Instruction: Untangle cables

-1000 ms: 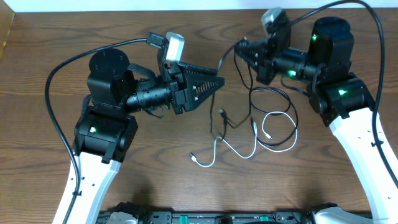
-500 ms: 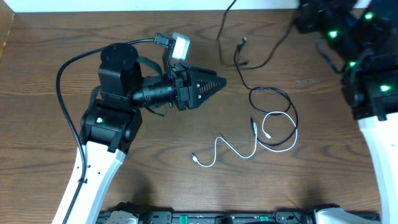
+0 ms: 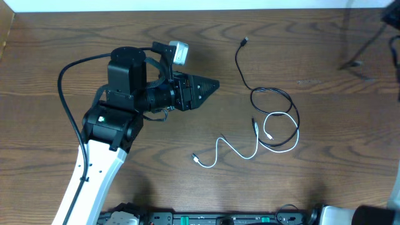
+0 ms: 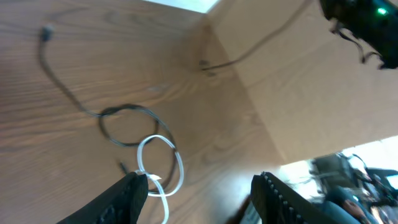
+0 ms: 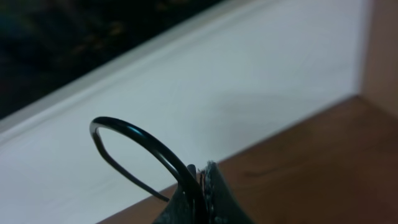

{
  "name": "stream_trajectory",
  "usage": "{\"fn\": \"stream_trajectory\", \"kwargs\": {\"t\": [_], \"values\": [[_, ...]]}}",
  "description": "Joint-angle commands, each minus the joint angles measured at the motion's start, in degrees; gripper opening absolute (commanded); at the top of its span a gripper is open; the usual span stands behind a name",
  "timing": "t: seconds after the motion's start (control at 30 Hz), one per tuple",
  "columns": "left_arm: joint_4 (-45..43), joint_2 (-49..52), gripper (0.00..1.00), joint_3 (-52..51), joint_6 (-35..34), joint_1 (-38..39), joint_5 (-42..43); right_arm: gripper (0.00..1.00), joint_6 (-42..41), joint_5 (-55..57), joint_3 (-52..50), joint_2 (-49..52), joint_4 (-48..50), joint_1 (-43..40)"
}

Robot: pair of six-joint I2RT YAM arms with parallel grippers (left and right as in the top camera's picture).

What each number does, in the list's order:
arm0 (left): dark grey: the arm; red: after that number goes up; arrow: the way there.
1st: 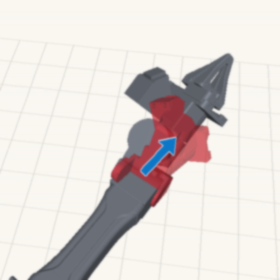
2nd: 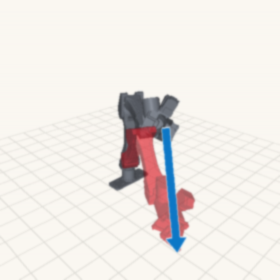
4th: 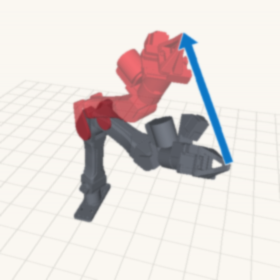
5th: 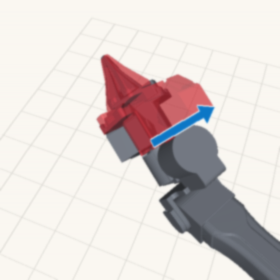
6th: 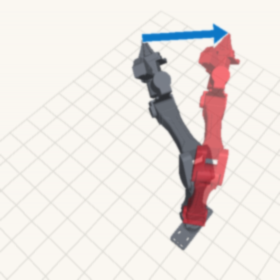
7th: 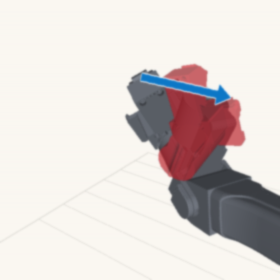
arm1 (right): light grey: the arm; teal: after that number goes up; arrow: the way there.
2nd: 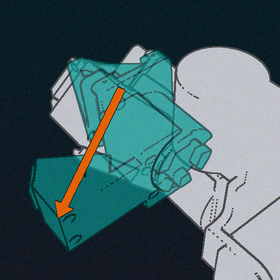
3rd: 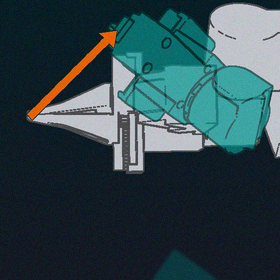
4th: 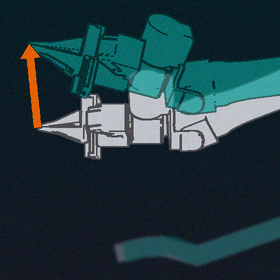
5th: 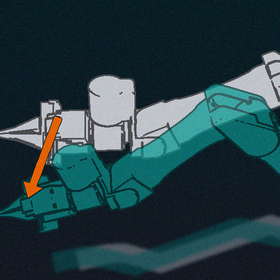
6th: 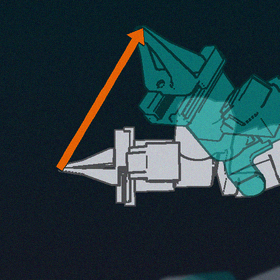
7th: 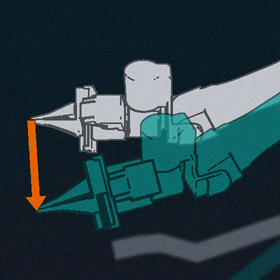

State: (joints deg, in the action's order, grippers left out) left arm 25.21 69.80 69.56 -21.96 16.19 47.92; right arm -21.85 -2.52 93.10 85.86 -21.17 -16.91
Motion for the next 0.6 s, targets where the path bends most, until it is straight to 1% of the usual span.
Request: {"fn": "stream_trajectory", "kwargs": {"t": [0.0,0.1,0.17,0.33,0.43,0.5,0.57], "values": [[0.55,0.68,0.59,0.79,2.23,0.02,-4.52,0.01,1.27,1.55,4.85,3.45,-1.05,-4.96],[0.94,0.94,0.59,0.79,2.23,0.02,-4.50,0.01,1.33,1.55,10.45,8.61,-4.55,-8.55],[1.62,0.94,0.59,0.79,2.23,0.02,-4.50,0.01,1.31,1.55,15.61,13.94,-7.32,-10.86],[2.01,0.94,0.59,0.79,2.23,0.02,-4.98,0.01,1.31,1.66,26.75,25.57,-12.59,-13.77],[1.95,0.94,0.59,0.79,2.23,0.02,-5.18,0.01,0.79,6.21,30.36,30.21,-12.61,-14.01],[1.97,0.94,0.58,0.79,2.23,0.02,-5.18,0.01,0.72,13.22,30.58,32.44,-11.34,-13.73],[1.95,0.94,0.59,0.79,2.23,0.02,-5.20,0.01,1.49,15.10,30.58,33.53,-10.84,-13.75]]}}
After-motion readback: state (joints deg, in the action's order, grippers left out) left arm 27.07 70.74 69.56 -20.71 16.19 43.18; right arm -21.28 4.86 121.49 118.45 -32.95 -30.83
